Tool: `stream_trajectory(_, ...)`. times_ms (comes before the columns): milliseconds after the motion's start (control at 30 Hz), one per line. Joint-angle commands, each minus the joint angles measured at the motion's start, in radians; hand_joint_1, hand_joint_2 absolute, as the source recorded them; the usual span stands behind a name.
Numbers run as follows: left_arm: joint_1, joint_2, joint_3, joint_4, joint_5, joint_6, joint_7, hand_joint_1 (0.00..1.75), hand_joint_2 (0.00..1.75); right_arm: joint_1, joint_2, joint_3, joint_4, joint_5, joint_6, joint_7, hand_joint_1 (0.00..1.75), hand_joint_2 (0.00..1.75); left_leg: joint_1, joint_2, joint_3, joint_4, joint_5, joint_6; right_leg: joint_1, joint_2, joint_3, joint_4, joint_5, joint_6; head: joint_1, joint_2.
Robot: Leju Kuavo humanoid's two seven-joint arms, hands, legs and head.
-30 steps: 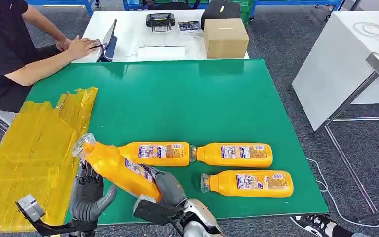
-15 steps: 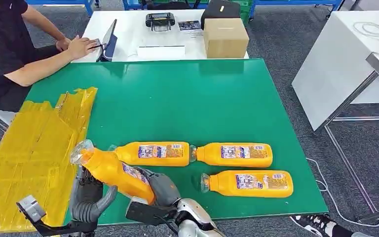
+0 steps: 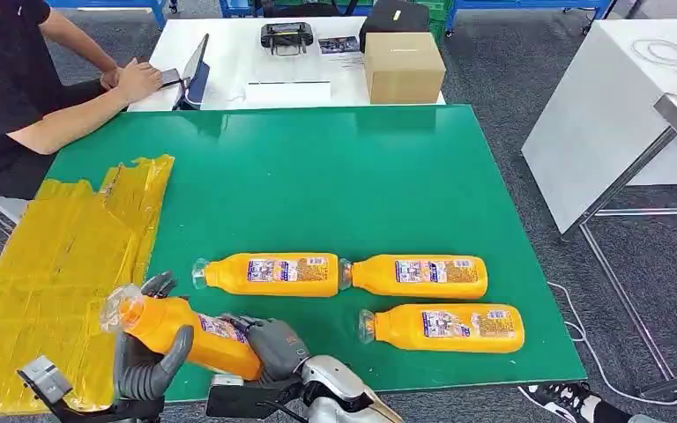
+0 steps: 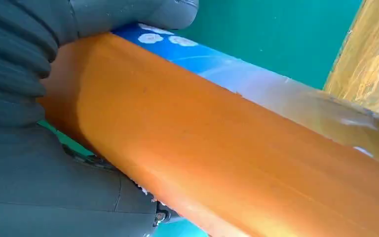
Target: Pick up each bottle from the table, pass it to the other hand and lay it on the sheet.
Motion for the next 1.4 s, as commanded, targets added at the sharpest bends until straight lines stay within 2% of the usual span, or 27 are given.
stream_trajectory(33, -0.029, 0.006, -0.024, 0.039, -0.028, -0.007, -0.002, 1.75, 1.75, -0.004, -0.008, 0.097, 0.001, 0.011, 0.008, -0.002, 1.75, 1.75, 0.0, 0.0, 0.004, -0.002, -0.001, 0.001, 0.0, -0.001, 0.004, -0.002, -0.002, -0.001, 0.0, 0.0)
stream_trajectory(367, -0.022, 0.002, -0.014, 0.037, -0.027, -0.025, -0.01, 1.75, 1.75, -0.003, -0.015, 0.079, -0.023, 0.012, -0.013, 0.0, 1.75, 1.75, 0.0, 0.0, 0.003, -0.001, -0.001, 0.001, 0.0, -0.001, 0.003, -0.001, -0.002, 0.0, 0.0, 0.0)
stream_trajectory(467, -0.016, -0.007, 0.0, 0.022, -0.019, -0.025, -0.02, 1.75, 1.75, 0.0, -0.024, 0.063, -0.058, 0.034, -0.068, 0.017, 1.75, 1.75, 0.0, 0.0, 0.004, -0.002, -0.002, 0.001, 0.0, -0.001, 0.004, -0.002, -0.002, -0.001, 0.0, 0.0)
stream_trajectory(500, -0.012, -0.011, 0.007, 0.012, -0.02, -0.02, -0.026, 1.75, 1.75, 0.002, -0.031, 0.058, -0.082, 0.054, -0.1, 0.024, 0.31, 1.75, 0.0, 0.0, 0.003, -0.001, -0.001, 0.001, 0.0, -0.001, 0.003, -0.001, -0.002, 0.0, 0.0, 0.0)
stream_trajectory(533, -0.005, -0.019, 0.02, -0.02, -0.041, 0.0, -0.04, 1.75, 1.75, 0.013, -0.044, 0.034, -0.148, 0.079, -0.144, 0.037, 0.0, 1.75, 0.0, 0.0, 0.002, -0.001, -0.001, 0.0, 0.0, -0.001, 0.002, -0.001, -0.001, 0.0, 0.0, 0.0)
stream_trajectory(567, -0.008, -0.015, 0.025, -0.043, -0.096, 0.035, -0.068, 1.75, 1.75, 0.004, -0.064, 0.024, -0.201, 0.101, -0.147, 0.061, 0.0, 1.75, 0.0, 0.0, 0.002, 0.0, -0.002, 0.001, 0.0, -0.001, 0.003, -0.001, -0.002, 0.0, 0.0, 0.0)
stream_trajectory(600, -0.018, -0.013, 0.03, -0.066, -0.184, 0.108, -0.118, 1.75, 1.75, 0.005, -0.081, -0.008, -0.259, 0.101, -0.151, 0.064, 0.0, 0.0, 0.0, 0.0, 0.001, 0.0, -0.001, 0.001, 0.0, -0.001, 0.002, 0.0, -0.001, 0.0, 0.0, 0.0)
stream_trajectory(633, -0.041, -0.012, 0.034, -0.094, -0.29, 0.215, -0.162, 1.75, 1.75, -0.002, -0.104, -0.045, -0.324, 0.114, -0.156, 0.072, 0.0, 0.0, 0.0, -0.001, 0.0, 0.001, -0.002, 0.001, 0.0, -0.002, 0.001, 0.001, -0.002, -0.001, 0.0, 0.0)
stream_trajectory(733, -0.1, 0.015, 0.043, -0.128, -0.513, 0.452, -0.206, 1.75, 1.75, -0.039, -0.129, -0.119, -0.373, 0.121, -0.111, 0.089, 0.0, 0.0, 0.0, -0.002, -0.001, 0.0, 0.0, 0.001, 0.0, -0.003, 0.0, 0.0, -0.001, 0.0, 0.001, 0.0)
stream_trajectory(767, -0.12, 0.022, 0.043, -0.123, -0.606, 0.549, -0.21, 1.75, 1.75, -0.052, -0.136, -0.134, -0.374, 0.138, -0.106, 0.09, 0.0, 0.0, 0.0, -0.003, -0.001, 0.001, 0.0, 0.001, 0.0, -0.004, -0.001, 0.001, -0.001, -0.001, -0.001, 0.0)
stream_trajectory(867, -0.153, 0.057, 0.052, -0.097, -0.815, 0.717, -0.182, 1.75, 1.75, -0.076, -0.15, -0.185, -0.347, 0.141, -0.079, 0.102, 0.0, 0.0, 0.0, -0.004, 0.0, -0.001, 0.001, 0.001, 0.0, -0.005, 0.001, -0.001, -0.001, 0.0, 0.001, 0.0)
stream_trajectory(1000, -0.165, 0.075, 0.053, -0.055, -0.851, 0.744, -0.173, 1.75, 1.75, -0.1, -0.155, -0.211, -0.302, 0.118, -0.06, 0.093, 0.0, 0.0, -0.001, -0.002, 0.002, -0.002, 0.001, 0.0, 0.0, -0.003, 0.002, -0.001, 0.0, 0.0, 0.0, 0.0)
stream_trajectory(1033, -0.17, 0.085, 0.05, -0.038, -0.935, 0.787, -0.155, 1.75, 1.75, -0.114, -0.156, -0.21, -0.282, 0.107, -0.046, 0.1, 0.0, 0.0, -0.001, -0.002, 0.001, -0.001, 0.002, 0.0, -0.001, -0.002, 0.002, -0.001, 0.0, 0.0, 0.0, 0.0)
stream_trajectory(1167, -0.221, 0.148, 0.028, 0.108, -1.104, 0.847, -0.085, 1.75, 1.75, -0.218, -0.17, -0.218, -0.137, 0.009, 0.052, 0.101, 0.0, 0.0, -0.002, -0.002, 0.004, -0.003, 0.002, 0.0, -0.001, -0.002, 0.004, -0.002, 0.0, 0.0, 0.0, 0.0)
stream_trajectory(1400, -0.224, 0.148, 0.027, 0.119, -1.103, 0.857, -0.088, 1.75, 1.75, -0.223, -0.165, -0.218, -0.121, 0.004, 0.051, 0.091, 0.0, 0.0, 0.0, -0.001, 0.001, -0.001, 0.002, 0.0, 0.0, -0.001, 0.002, -0.001, 0.0, 0.0, 0.0, 0.0)
